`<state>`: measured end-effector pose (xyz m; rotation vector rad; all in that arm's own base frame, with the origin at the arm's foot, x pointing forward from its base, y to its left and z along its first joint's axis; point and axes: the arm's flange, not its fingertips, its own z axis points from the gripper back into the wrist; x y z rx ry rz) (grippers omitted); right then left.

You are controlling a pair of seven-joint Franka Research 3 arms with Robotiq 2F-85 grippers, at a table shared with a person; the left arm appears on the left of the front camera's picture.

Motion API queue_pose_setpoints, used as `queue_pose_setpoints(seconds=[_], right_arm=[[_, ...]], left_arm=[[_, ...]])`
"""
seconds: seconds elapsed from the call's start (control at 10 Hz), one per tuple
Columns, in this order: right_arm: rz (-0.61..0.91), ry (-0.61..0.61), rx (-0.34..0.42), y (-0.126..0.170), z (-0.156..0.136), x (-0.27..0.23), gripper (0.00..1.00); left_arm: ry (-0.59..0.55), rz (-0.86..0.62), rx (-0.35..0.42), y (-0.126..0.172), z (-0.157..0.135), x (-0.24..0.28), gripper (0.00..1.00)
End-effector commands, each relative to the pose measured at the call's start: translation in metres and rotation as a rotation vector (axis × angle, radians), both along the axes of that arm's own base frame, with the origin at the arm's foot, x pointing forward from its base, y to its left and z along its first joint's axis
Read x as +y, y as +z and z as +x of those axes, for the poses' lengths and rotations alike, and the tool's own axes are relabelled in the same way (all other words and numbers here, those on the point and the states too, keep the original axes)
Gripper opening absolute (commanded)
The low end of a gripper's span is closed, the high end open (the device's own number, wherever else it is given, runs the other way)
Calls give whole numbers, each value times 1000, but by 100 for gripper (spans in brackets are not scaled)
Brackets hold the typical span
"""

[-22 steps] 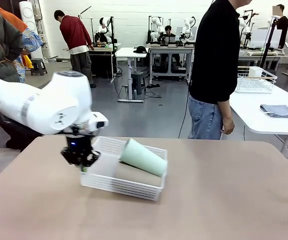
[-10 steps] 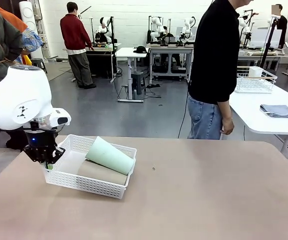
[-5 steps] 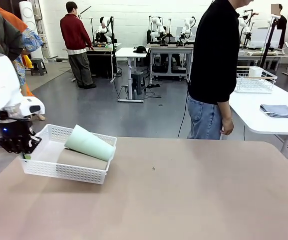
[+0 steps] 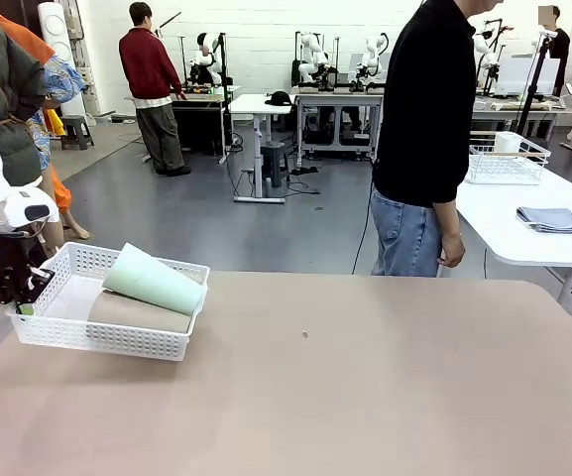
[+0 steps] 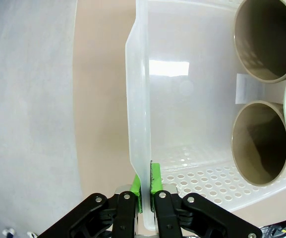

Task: Clean and organize the cups into the basket.
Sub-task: Move the Organizing basket back to the left side of the table.

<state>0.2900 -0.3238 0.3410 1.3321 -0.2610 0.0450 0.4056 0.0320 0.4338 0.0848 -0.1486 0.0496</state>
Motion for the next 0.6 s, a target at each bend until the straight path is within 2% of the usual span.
queue_pose_setpoints(seconds=[0.0, 0.1, 0.5], right_arm=[[22, 36, 36, 1, 2, -5, 100], [0, 0, 0, 0, 0, 0, 100], [0, 0, 0, 0, 0, 0, 100]], left_arm=[[-52, 38, -19, 1, -4, 8, 5], [-61, 54, 3, -1, -4, 13, 5], [7, 64, 64, -7, -6, 47, 5]])
